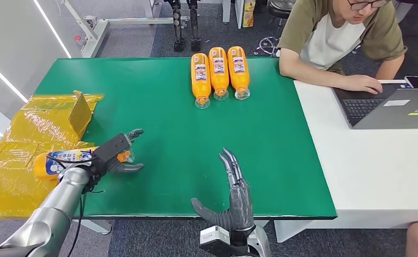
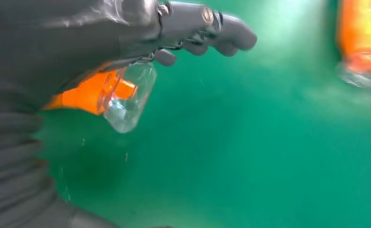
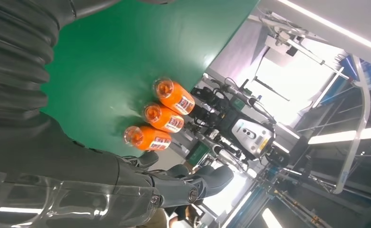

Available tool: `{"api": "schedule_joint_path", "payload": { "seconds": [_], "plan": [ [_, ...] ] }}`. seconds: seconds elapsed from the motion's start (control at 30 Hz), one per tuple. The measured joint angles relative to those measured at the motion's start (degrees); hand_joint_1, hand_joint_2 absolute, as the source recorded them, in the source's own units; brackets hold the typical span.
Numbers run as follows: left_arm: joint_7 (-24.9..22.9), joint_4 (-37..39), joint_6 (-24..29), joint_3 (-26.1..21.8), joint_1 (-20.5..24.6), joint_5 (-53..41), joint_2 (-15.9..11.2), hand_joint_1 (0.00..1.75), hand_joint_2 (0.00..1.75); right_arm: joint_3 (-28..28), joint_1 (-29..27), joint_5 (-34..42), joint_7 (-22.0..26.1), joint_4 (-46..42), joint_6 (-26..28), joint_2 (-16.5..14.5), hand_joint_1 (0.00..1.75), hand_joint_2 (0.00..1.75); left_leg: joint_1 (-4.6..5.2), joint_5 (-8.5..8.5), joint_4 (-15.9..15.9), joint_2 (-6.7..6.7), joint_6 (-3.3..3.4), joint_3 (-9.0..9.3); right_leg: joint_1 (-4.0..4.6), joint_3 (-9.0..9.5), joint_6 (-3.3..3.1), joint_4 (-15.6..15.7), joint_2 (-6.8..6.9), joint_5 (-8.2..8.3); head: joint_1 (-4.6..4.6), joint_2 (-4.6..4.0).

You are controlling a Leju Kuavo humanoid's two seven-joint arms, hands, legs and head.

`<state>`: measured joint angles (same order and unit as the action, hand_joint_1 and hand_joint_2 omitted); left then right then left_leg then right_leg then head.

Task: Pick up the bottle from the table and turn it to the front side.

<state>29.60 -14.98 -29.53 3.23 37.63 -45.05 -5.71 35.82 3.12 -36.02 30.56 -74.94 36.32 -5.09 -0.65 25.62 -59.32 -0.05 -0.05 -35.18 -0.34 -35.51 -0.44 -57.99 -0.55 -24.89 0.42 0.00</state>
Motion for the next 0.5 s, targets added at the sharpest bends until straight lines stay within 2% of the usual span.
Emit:
{"api": "schedule_joint_path", "payload": {
  "seconds": [0.1,0.23,0.33,0.5],
  "plan": [
    [2.02,-0.14,-6.4,-1.01,0.24,0.57,-1.55,0.0,1.75,-0.02,0.03,-0.04,0.0,0.48,0.48,0.0,0.0,1.75,0.0,-0.01,0.0,-0.01,-0.01,0.0,0.0,-0.02,-0.01,0.0,0.01,-0.01,-0.01,-0.01],
    [3.91,-0.74,-7.78,-1.08,1.74,-0.57,-3.06,0.0,1.75,-0.06,-0.03,-0.41,-0.56,0.64,1.07,0.0,0.0,1.75,-0.01,-0.01,0.0,-0.01,-0.02,-0.02,0.01,-0.05,-0.01,-0.01,0.01,-0.01,-0.01,0.0],
    [8.14,-2.41,-4.15,-1.08,3.1,1.2,-3.29,0.0,1.75,-0.12,-0.24,-1.71,-1.49,0.53,0.93,-0.03,0.0,1.75,0.01,-0.01,-0.01,-0.02,-0.02,-0.03,0.01,-0.06,-0.01,-0.01,0.01,-0.01,0.0,-0.01],
    [10.63,-9.96,9.82,1.08,3.55,15.99,-2.09,0.0,1.75,-0.54,-0.71,-4.48,-2.42,-0.56,-1.01,-0.11,0.0,1.75,0.03,-0.01,-0.04,-0.04,-0.01,-0.06,0.0,-0.05,0.01,0.01,0.03,0.0,0.0,0.0]
  ]
}}
